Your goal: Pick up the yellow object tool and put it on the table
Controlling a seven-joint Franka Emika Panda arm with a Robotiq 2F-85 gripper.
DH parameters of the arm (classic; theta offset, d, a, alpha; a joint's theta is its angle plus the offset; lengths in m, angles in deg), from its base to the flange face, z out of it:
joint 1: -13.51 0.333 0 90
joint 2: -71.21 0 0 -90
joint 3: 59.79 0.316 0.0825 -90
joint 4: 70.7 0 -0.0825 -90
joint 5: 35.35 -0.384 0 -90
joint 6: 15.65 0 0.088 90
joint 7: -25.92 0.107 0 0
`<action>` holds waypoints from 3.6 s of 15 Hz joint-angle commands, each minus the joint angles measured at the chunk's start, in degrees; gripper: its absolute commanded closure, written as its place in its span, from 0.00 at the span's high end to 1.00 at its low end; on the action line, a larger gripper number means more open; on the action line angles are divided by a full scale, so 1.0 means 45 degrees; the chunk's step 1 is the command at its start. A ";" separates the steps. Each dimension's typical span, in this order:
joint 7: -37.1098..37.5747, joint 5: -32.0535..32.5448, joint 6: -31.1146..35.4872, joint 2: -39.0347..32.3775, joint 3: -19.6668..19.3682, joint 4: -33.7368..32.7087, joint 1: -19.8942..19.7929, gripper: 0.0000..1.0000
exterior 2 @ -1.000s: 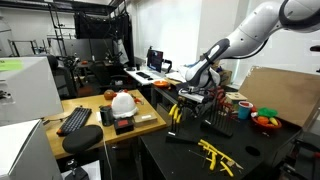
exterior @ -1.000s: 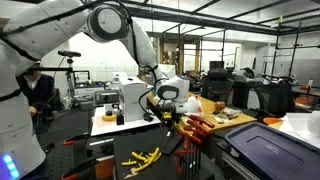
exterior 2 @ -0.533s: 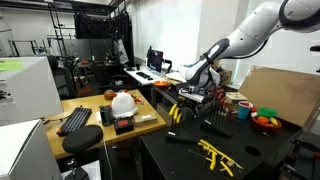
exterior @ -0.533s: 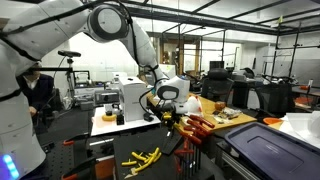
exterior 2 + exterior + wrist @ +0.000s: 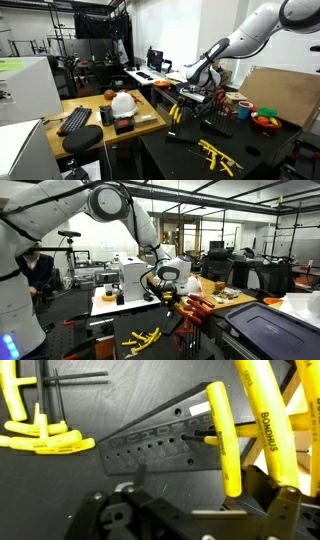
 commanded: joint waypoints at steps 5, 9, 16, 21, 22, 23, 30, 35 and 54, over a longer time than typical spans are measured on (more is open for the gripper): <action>-0.0583 -0.0349 -0.0163 -0.0493 0.0178 -0.0352 -0.0087 1.00; -0.0827 -0.0489 0.0032 -0.0732 0.0466 -0.0267 -0.0137 1.00; -0.1771 -0.1474 0.0848 -0.0835 0.0923 0.0069 -0.0066 1.00; -0.1787 -0.1741 0.1656 0.0134 0.0514 0.0806 0.0050 1.00; -0.1779 -0.1764 0.1844 0.0336 0.0461 0.0962 0.0025 1.00; -0.1809 -0.1811 0.2102 0.0617 0.0429 0.1201 -0.0024 1.00; -0.1456 -0.1486 0.2353 0.1873 -0.0246 0.1696 0.0227 1.00; -0.1028 -0.1192 0.1906 0.1629 -0.0819 0.1297 0.0570 1.00; 0.1005 -0.0963 0.0903 0.0356 -0.1169 0.0431 0.1297 1.00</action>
